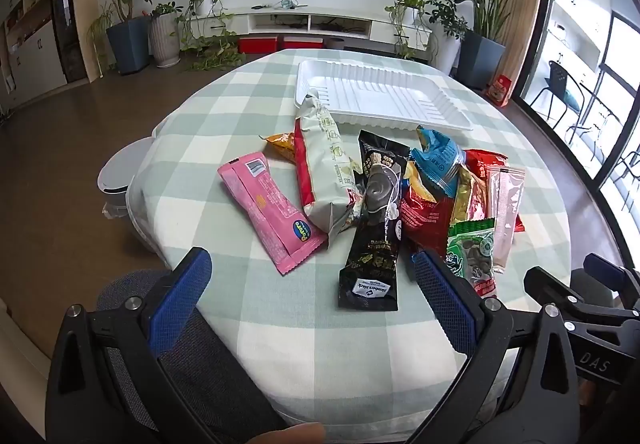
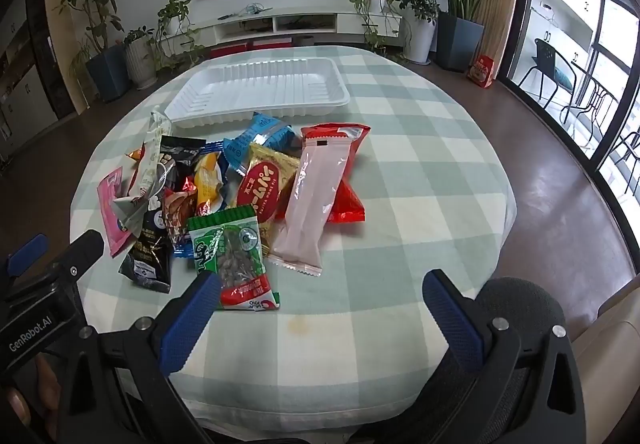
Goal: Organize snacks
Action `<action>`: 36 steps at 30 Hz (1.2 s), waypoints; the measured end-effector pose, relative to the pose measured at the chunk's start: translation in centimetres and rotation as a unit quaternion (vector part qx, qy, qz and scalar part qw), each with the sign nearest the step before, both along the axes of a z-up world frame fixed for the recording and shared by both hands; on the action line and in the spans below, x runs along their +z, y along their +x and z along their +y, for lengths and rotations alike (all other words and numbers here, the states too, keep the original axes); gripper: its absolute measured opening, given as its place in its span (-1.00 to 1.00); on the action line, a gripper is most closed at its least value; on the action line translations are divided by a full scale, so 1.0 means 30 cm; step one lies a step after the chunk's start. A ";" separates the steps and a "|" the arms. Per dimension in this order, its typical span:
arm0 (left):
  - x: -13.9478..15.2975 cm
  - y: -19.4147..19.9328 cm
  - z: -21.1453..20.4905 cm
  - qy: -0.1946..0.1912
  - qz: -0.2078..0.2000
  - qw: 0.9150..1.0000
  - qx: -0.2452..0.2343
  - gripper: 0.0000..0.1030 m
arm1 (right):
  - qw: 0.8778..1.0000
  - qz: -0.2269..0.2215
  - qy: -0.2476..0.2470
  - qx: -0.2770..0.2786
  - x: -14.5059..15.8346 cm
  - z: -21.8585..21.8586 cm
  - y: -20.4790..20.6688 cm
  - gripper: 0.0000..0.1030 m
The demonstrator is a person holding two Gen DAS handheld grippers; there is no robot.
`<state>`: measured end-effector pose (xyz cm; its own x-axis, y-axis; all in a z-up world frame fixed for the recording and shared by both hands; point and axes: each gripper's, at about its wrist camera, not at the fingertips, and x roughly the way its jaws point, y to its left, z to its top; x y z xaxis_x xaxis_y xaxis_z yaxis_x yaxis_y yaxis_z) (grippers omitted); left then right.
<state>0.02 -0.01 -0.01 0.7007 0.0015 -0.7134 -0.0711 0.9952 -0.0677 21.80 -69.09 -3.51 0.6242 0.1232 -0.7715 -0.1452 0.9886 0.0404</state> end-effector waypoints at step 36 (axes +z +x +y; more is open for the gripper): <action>0.000 0.000 0.001 -0.003 0.005 1.000 -0.002 1.00 | 1.000 0.003 0.000 0.000 -0.003 -0.003 0.000 1.00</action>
